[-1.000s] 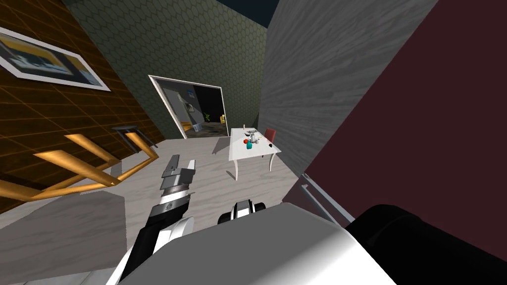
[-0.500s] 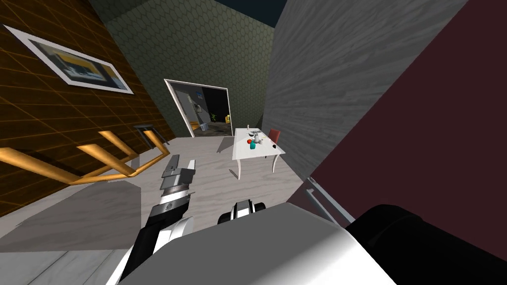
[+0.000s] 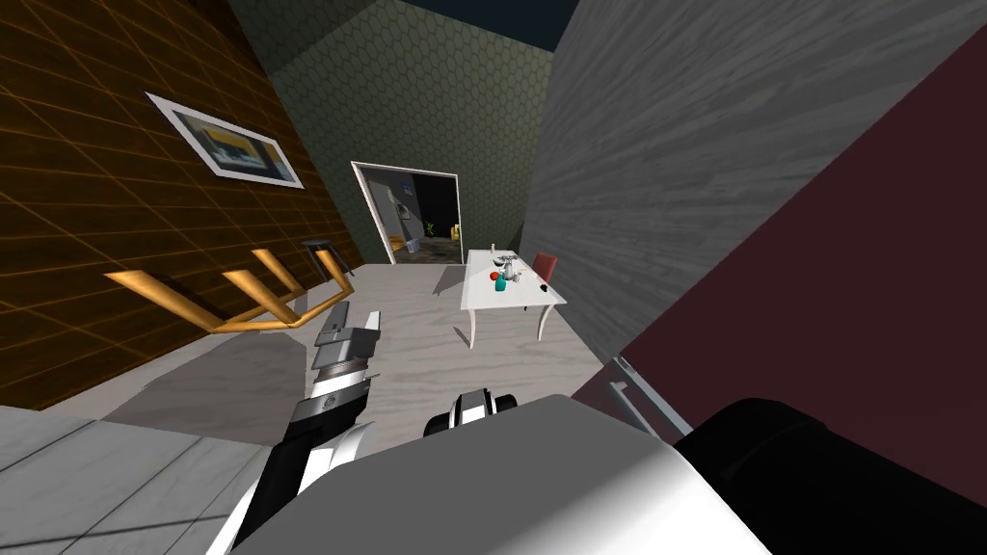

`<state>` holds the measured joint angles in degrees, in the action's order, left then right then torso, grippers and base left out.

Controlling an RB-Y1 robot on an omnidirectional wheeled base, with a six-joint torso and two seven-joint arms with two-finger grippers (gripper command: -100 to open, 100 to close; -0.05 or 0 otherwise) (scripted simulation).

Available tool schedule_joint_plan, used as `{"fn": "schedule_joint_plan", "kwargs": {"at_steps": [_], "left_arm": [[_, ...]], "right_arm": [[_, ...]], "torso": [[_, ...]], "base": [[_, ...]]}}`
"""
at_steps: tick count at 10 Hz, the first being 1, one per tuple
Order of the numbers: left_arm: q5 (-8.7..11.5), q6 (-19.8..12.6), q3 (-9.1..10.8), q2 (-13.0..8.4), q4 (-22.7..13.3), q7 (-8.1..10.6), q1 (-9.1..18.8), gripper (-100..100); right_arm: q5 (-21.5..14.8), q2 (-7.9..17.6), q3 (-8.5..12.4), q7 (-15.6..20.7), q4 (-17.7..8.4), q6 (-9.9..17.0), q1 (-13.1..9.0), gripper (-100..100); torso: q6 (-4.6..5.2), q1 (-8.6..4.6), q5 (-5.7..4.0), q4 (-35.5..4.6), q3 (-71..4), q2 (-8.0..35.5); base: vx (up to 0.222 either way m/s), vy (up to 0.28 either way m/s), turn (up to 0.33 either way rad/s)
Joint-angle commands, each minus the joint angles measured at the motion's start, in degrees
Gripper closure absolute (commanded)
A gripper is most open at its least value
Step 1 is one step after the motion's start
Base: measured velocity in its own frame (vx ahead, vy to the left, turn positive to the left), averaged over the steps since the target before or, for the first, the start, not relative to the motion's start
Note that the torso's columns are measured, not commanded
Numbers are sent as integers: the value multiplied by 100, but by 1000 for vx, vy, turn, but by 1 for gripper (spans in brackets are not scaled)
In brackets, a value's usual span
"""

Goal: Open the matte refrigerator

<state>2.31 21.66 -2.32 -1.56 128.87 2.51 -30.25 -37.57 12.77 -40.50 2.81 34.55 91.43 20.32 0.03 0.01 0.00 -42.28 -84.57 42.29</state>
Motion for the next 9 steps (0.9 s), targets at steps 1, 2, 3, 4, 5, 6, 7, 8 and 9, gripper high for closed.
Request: {"fn": "schedule_joint_plan", "kwargs": {"at_steps": [1, 2, 3, 4, 5, 6, 7, 8, 9], "left_arm": [[0, 0, -1, 0, 0, 0, 1, 0], [0, 0, -1, 0, 0, 0, 1, 0], [0, 0, 0, 0, 0, 0, 0, 0], [0, 0, 0, 0, 0, 0, 1, 0], [0, 0, 0, 0, 0, 0, 0, 0], [0, 0, 0, 0, 0, 0, 1, 0], [0, 0, -1, 0, 0, 0, 1, 0], [0, 0, 0, 0, 0, 0, 0, 0], [0, 0, 0, 0, 0, 0, 0, 0]], "right_arm": [[-111, 23, -114, 7, -383, 289, -167, -100], [-111, 23, -114, 7, -361, 289, -167, -100], [-153, 48, -157, 26, -500, 416, -230, -100], [-153, 48, -157, 26, -500, 416, -230, -100], [-187, 71, -192, 42, -594, 517, -282, -100], [-229, 107, -236, 62, -712, 645, -350, -100], [-238, 116, -244, 66, -734, 669, -364, -100], [-219, 71, -224, 45, -825, 596, -406, -100], [-198, 206, -184, -29, -873, 419, -336, -100]], "torso": [[-8, 2, 1, -1, 0, 0], [-5, -1, 1, -1, 0, 0], [0, -3, -1, 0, 0, -1], [-4, -2, 0, -1, 0, 0], [-2, -1, 0, 0, 0, 0], [-4, 0, 1, -1, 0, 0], [-6, -1, 1, -1, 0, 0], [-1, -2, 0, 0, 0, -1], [-1, -1, 0, 0, -1, -1]], "base": [[-4, -6, 317], [-2, -11, 92], [-4, -5, 115], [-3, -5, 88], [-4, -3, 109], [-8, -4, 235], [-6, -8, 128], [-2, -4, 12], [15, 8, 45]]}}
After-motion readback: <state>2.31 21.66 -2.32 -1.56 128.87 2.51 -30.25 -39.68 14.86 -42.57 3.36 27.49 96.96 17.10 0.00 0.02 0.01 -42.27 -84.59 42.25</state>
